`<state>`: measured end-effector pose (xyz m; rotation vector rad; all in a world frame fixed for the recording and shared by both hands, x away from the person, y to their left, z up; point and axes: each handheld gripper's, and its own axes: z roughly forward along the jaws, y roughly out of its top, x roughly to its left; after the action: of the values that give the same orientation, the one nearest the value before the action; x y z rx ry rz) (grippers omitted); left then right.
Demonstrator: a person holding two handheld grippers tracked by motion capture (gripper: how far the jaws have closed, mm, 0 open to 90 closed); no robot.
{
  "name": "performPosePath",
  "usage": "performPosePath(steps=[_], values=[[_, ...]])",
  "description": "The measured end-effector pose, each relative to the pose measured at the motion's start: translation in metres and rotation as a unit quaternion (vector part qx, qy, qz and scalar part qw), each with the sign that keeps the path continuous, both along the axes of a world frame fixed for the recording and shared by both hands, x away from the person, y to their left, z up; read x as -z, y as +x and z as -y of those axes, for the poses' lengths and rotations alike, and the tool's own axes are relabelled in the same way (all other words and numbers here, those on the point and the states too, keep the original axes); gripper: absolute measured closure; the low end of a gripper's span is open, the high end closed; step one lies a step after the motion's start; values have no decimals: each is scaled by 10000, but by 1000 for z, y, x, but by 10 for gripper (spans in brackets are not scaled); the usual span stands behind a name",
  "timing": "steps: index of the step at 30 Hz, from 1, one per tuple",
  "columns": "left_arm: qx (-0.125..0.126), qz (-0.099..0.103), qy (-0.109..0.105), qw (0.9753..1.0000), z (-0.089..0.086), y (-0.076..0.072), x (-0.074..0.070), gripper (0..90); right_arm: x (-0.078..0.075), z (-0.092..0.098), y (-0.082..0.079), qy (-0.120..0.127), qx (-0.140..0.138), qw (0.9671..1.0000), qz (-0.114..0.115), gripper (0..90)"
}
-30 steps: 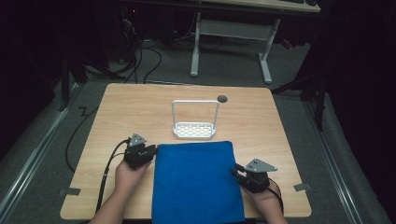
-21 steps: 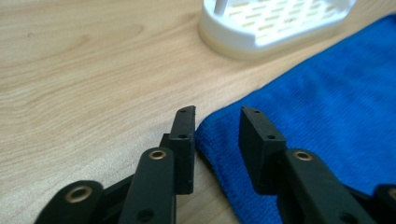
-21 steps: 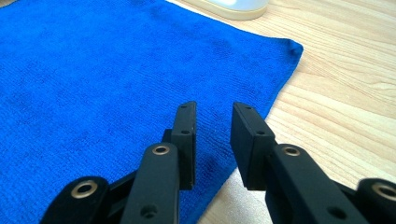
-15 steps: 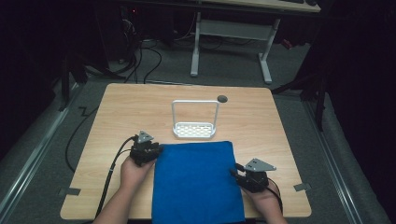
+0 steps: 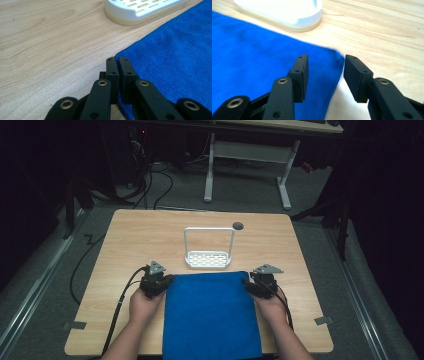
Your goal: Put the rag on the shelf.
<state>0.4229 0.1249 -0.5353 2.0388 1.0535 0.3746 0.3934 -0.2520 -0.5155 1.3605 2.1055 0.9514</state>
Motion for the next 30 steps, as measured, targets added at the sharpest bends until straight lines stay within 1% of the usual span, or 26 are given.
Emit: performPosePath(steps=[3,4,5,6,7,9,11,12,13,14,15,16,17,18,19,20,21,22,23,24,26,27,28,29,30], values=[[2,-27,-35,10000,-1,0,0,873,3,-1,16,-42,50,9998,-164,547],[3,-34,-43,10000,-1,0,0,873,3,-1,16,-42,50,9998,-164,547],[1,-40,-55,10000,-1,1,0,874,5,0,20,-41,51,9998,-192,548],[10,-82,-106,9999,-2,1,0,874,7,1,25,-120,93,9996,-239,552],[10,-82,-106,9999,-2,1,0,874,7,1,25,-120,93,9996,-239,552],[0,-135,-182,9997,-3,2,0,874,11,4,30,-75,87,9993,-342,571],[8,-175,-230,9996,-4,3,1,874,11,4,30,4,45,9994,-357,613],[3,-184,-242,9995,-4,3,1,874,11,4,30,61,-19,9992,-386,642],[3,-184,-242,9995,-4,3,1,874,11,2,29,13,-25,9993,-380,672],[-9,-200,-267,9994,-5,3,1,874,10,0,28,-106,-68,9994,-334,725],[-9,-200,-267,9994,-5,3,1,874,10,-1,28,-110,-82,9993,-338,766],[-1,-216,-280,9994,-5,4,1,874,10,-3,27,-140,-126,9992,-342,841],[-1,-216,-280,9994,-5,4,1,875,10,-3,27,-140,-126,9992,-342,841],[4,-244,-306,9992,-6,5,1,876,10,-7,25,-263,-182,9992,-251,881],[1,-278,-335,9991,-7,5,1,877,10,-9,24,-292,-172,9991,-245,883],[4,-294,-349,9990,-8,5,1,878,9,-10,22,-231,-212,9993,-206,885],[17,-301,-405,9987,-9,5,1,879,7,-10,21,-204,-230,9994,-149,885],[32,-298,-456,9985,-10,5,1,879,1,-10,18,-111,-260,9996,-56,885],[32,-298,-456,9985,-10,5,1,880,1,-10,18,-111,-260,9996,-56,885],[60,-291,-580,9979,-12,5,-1,880,-2,-11,16,-50,-260,9996,8,884],[27,-177,-840,9963,-17,2,-3,881,-13,-11,7,95,-259,9992,276,884],[32,-129,-927,9956,-18,-1,-5,881,-21,-12,-2,154,-285,9983,480,884],[24,60,-943,9955,-19,-5,-11,881,-25,-12,-6,187,-299,9976,597,884],[21,257,-823,9963,-20,-9,-17,881,-27,-12,-9,257,-303,9971,645,884],[1,419,-849,9955,-22,-14,-22,881,-31,-12,-13,357,-358,9957,774,884]])
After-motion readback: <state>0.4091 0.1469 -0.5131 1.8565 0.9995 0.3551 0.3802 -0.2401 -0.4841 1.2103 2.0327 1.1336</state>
